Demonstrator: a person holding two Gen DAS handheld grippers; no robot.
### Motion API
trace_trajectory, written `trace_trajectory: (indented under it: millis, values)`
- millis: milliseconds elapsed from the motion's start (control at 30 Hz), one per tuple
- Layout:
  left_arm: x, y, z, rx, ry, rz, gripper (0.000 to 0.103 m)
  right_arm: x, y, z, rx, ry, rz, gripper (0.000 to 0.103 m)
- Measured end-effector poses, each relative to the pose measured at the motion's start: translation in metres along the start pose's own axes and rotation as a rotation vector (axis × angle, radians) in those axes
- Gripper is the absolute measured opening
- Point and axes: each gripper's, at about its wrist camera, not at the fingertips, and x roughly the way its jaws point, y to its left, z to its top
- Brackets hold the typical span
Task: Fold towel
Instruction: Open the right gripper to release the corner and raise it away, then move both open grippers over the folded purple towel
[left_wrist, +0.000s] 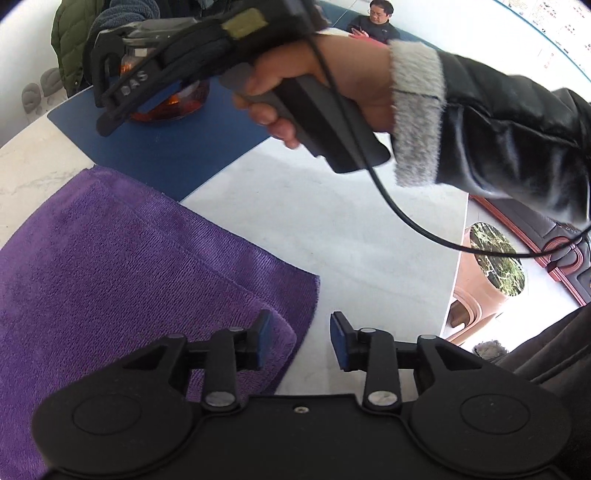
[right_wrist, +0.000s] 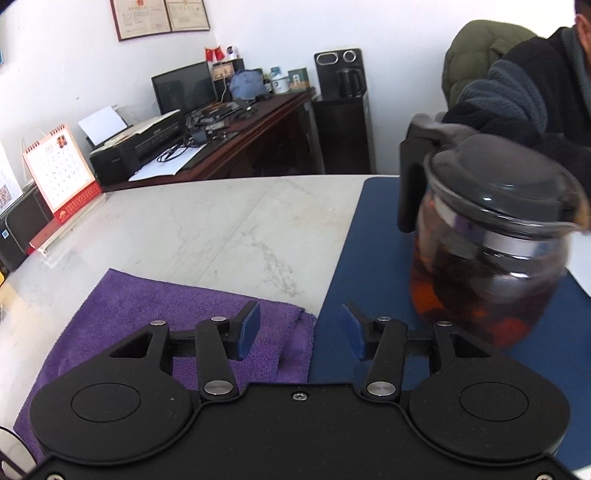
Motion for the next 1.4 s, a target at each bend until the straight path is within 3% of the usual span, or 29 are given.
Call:
trace_trajectory:
  millis: [167,433,700,967,1067,1233,1400]
  values:
    - [-0.019,-0.005,-0.010,0.002,-0.036,0.026,0.032,-0.027,0.006,-0.015,0.029,-0.009,-0.050,0.050]
    - [-0.059,0.020,-0.035,-0.053,-0.059,0.290,0.040,-0.054,0.030,-0.046,0.112,0.010,-0.087,0.051]
    - [-0.085,0.081,-0.072,-0.241,-0.013,0.547,0.048,-0.045,0.076,-0.069,0.118,0.071,-0.054,0.052]
    - [-0.072,0.127,-0.100,-0.313,0.043,0.621,0.050,-0.011,0.140,-0.070,-0.093,0.189,-0.050,0.052]
    - [-0.076,0.135,-0.111,-0.325,0.006,0.603,0.061,0.005,0.159,-0.071,-0.163,0.228,-0.056,0.052]
    - [-0.085,0.148,-0.122,-0.363,-0.034,0.544,0.062,0.026,0.184,-0.082,-0.249,0.293,-0.083,0.055]
    - [-0.093,0.152,-0.130,-0.368,-0.047,0.535,0.062,0.029,0.192,-0.076,-0.206,0.328,-0.102,0.058]
